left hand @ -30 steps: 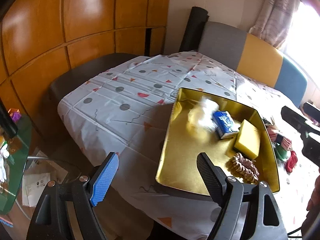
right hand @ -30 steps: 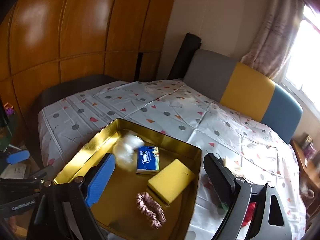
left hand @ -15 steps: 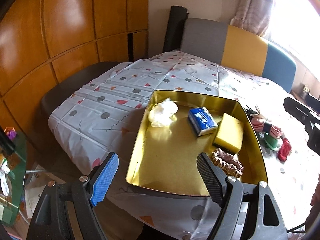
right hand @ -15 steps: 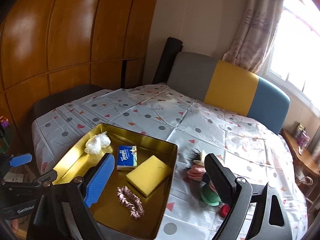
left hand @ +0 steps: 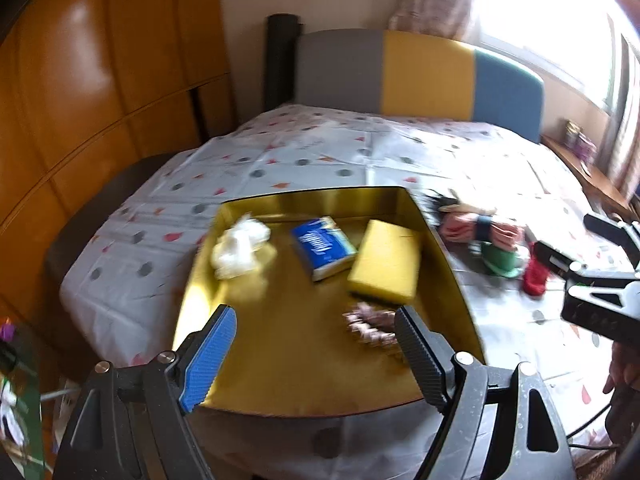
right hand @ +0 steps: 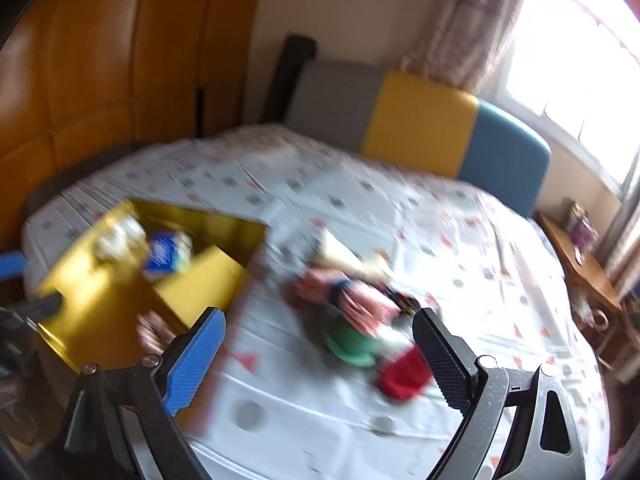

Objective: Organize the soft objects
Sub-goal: 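Move both grippers back over the remaining soft items on the bed, then lower the left gripper onto the pink towel roll and grasp its blue band, then carry the towel roll with the left gripper into the tray while the right gripper grasps the red mitten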

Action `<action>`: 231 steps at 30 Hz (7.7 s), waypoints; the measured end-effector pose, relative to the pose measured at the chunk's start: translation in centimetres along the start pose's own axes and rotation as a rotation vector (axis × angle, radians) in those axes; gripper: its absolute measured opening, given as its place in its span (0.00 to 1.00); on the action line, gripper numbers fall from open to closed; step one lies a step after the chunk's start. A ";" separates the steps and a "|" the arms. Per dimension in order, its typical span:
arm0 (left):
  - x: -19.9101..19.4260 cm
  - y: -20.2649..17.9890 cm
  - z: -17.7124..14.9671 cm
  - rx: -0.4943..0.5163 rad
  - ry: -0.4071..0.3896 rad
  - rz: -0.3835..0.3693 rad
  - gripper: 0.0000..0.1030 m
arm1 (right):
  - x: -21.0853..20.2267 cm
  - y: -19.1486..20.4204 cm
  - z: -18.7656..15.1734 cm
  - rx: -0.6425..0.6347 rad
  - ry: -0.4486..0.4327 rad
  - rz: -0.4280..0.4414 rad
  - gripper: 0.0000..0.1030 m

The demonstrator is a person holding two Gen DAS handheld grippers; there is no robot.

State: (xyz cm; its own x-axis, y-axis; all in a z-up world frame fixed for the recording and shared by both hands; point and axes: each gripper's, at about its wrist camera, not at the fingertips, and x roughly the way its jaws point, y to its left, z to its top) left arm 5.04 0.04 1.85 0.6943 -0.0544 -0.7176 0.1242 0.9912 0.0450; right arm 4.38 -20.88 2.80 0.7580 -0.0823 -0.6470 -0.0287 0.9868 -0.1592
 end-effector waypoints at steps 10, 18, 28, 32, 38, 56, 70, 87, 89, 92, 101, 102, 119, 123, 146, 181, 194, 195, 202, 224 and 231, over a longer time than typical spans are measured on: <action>1.9 -7.6 1.4 0.146 0.040 -0.110 0.80 | 4.0 -11.0 -6.0 0.190 0.143 -0.107 0.93; 2.6 -12.7 1.6 0.263 0.039 -0.142 0.80 | 5.0 -15.2 -7.5 0.376 0.188 -0.091 0.93; 4.5 -15.9 1.6 0.318 0.081 -0.180 0.80 | 5.1 -16.4 -7.7 0.441 0.197 -0.086 0.93; 5.2 -16.6 1.5 0.323 0.099 -0.200 0.80 | 5.0 -16.8 -7.7 0.456 0.194 -0.090 0.93; 6.2 -16.5 2.3 0.264 0.134 -0.264 0.80 | 4.9 -17.1 -7.7 0.475 0.191 -0.092 0.94; 15.5 -17.2 7.9 -0.145 0.375 -0.416 0.80 | 4.1 -18.5 -7.6 0.553 0.159 -0.066 0.96; 22.0 -18.2 9.7 -0.319 0.491 -0.410 0.87 | 4.5 -18.5 -7.6 0.567 0.172 -0.033 0.96; 14.7 -19.5 7.5 0.096 0.369 -0.679 0.24 | 5.1 -18.3 -8.0 0.562 0.195 -0.037 0.96; 13.8 -19.0 6.6 0.125 0.399 -0.717 0.23 | 5.2 -18.2 -8.1 0.557 0.199 -0.038 0.96; 12.3 -18.4 5.2 0.169 0.421 -0.733 0.23 | 5.1 -18.0 -8.0 0.552 0.201 -0.039 0.96; 13.3 -15.9 4.2 -0.030 0.551 -0.633 0.52 | 4.7 -18.0 -7.9 0.551 0.189 -0.049 0.96; 13.4 -15.7 4.3 -0.059 0.547 -0.612 0.55 | 4.7 -18.0 -7.9 0.553 0.189 -0.049 0.96; 14.7 -16.6 4.5 -0.094 0.462 -0.325 0.57 | 4.4 -18.0 -7.6 0.564 0.183 -0.026 0.96; 16.2 -17.7 5.1 -0.097 0.472 -0.288 0.57 | 4.4 -17.6 -7.5 0.546 0.183 -0.026 0.96; 11.1 -21.0 -2.7 0.387 0.360 -0.459 0.43 | 5.1 -19.9 -9.0 0.693 0.183 0.044 0.77; 2.2 -13.5 -2.5 0.248 0.156 -0.559 0.37 | 14.0 -14.3 -9.3 0.384 0.333 0.145 0.33; 3.3 5.4 -0.2 -0.182 0.135 -0.288 0.37 | 12.3 -12.6 -10.9 0.328 0.202 0.072 0.33; 3.5 6.3 -0.6 -0.202 0.141 -0.272 0.37 | 12.4 -12.6 -10.9 0.330 0.200 0.072 0.33; 6.4 9.4 -1.1 -0.240 0.204 -0.219 0.37 | 12.4 -12.5 -10.8 0.324 0.189 0.059 0.33; 14.6 6.0 3.9 -0.076 0.322 -0.196 0.37 | 12.3 -12.8 -11.1 0.338 0.175 0.067 0.34; 17.6 5.4 4.8 -0.006 0.356 -0.109 0.39 | 12.3 -12.8 -11.1 0.338 0.175 0.067 0.34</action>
State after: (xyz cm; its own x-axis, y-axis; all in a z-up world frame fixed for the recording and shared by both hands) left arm 21.39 3.83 -7.20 0.3866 -0.1159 -0.9149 0.1790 0.9826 -0.0488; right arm 6.86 -36.01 -11.36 0.6382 -0.0095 -0.7698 0.1640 0.9787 0.1238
